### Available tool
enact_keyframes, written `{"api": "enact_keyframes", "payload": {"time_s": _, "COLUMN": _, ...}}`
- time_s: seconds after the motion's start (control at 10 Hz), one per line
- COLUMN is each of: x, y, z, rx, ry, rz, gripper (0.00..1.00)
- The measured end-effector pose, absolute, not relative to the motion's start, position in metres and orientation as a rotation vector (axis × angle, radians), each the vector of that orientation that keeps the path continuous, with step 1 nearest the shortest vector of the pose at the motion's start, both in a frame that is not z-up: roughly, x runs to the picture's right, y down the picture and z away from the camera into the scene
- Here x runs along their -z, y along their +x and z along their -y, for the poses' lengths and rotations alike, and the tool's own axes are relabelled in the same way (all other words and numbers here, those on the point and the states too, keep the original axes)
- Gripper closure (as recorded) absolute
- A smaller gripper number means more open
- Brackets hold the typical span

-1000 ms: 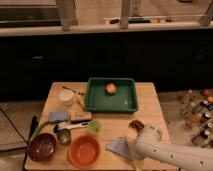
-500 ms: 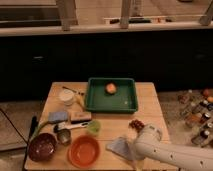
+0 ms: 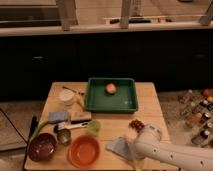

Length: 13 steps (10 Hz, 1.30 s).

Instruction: Wipe tray with towel

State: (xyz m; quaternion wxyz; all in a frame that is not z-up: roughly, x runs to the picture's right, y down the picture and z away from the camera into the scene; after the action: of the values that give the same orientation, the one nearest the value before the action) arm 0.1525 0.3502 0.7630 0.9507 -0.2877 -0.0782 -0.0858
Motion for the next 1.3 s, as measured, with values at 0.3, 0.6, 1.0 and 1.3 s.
{"api": "enact_keyframes", "payload": {"time_s": 0.3, "x": -0.7624, "y": 0.1529, "z": -0.3498, "rx": 0.174, "ry": -0.585, "rz": 0.158, "gripper": 0.2}}
{"api": "enact_keyframes", "payload": {"time_s": 0.6, "x": -0.7623, "y": 0.153, "z": -0.3504, "rx": 0.174, "ry": -0.586, "rz": 0.158, "gripper": 0.2}}
{"api": "enact_keyframes", "payload": {"time_s": 1.0, "x": -0.7621, "y": 0.1529, "z": -0.3507, "rx": 0.175, "ry": -0.587, "rz": 0.159, "gripper": 0.2}}
{"api": "enact_keyframes", "payload": {"time_s": 1.3, "x": -0.7622, "y": 0.1529, "z": -0.3507, "rx": 0.175, "ry": -0.587, "rz": 0.159, "gripper": 0.2}}
